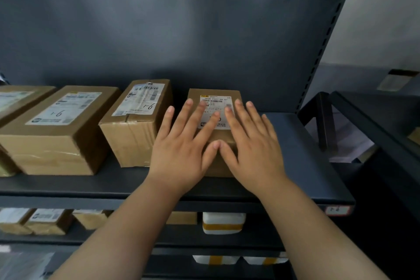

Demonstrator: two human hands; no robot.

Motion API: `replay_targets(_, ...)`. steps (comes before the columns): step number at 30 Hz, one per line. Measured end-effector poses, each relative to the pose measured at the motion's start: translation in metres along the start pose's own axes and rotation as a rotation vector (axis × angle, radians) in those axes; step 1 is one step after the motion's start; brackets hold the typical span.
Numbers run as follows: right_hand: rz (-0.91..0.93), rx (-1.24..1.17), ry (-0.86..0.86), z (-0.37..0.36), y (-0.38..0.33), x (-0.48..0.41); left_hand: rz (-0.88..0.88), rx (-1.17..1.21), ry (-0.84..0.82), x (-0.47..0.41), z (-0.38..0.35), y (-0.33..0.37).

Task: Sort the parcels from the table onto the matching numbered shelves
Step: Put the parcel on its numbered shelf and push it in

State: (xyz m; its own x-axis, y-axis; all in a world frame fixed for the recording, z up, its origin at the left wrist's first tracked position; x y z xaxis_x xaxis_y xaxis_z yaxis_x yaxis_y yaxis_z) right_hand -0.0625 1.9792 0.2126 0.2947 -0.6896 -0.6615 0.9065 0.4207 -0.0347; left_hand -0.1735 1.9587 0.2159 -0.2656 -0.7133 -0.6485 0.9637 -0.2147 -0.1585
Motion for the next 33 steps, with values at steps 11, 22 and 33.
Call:
replay_targets(11,0.011,0.014,0.018,0.008,0.003,0.001,0.036,-0.040,0.032,-0.001,0.010,-0.008)
replay_targets(22,-0.214,0.218,0.018,0.053,-0.012,0.076,-0.169,0.156,0.129,0.025,0.049,0.005)
replay_targets(33,-0.646,0.532,-0.095,0.144,-0.058,0.220,-0.593,0.528,0.042,0.101,0.080,0.092)
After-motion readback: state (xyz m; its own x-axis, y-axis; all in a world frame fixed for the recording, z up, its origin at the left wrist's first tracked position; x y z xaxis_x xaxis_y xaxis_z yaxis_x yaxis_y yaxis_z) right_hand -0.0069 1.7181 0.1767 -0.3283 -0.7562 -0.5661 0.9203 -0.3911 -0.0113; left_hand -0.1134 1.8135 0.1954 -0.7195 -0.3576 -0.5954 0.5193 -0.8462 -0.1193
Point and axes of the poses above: each hand's wrist, its own x-axis away from the middle knuckle, its own z-axis out of the back of the hand, y = z × x, the point moved 9 cm from there along -x, towards the middle knuckle, and after that the axes turned 8 degrees about y, right-handed, at the moved point
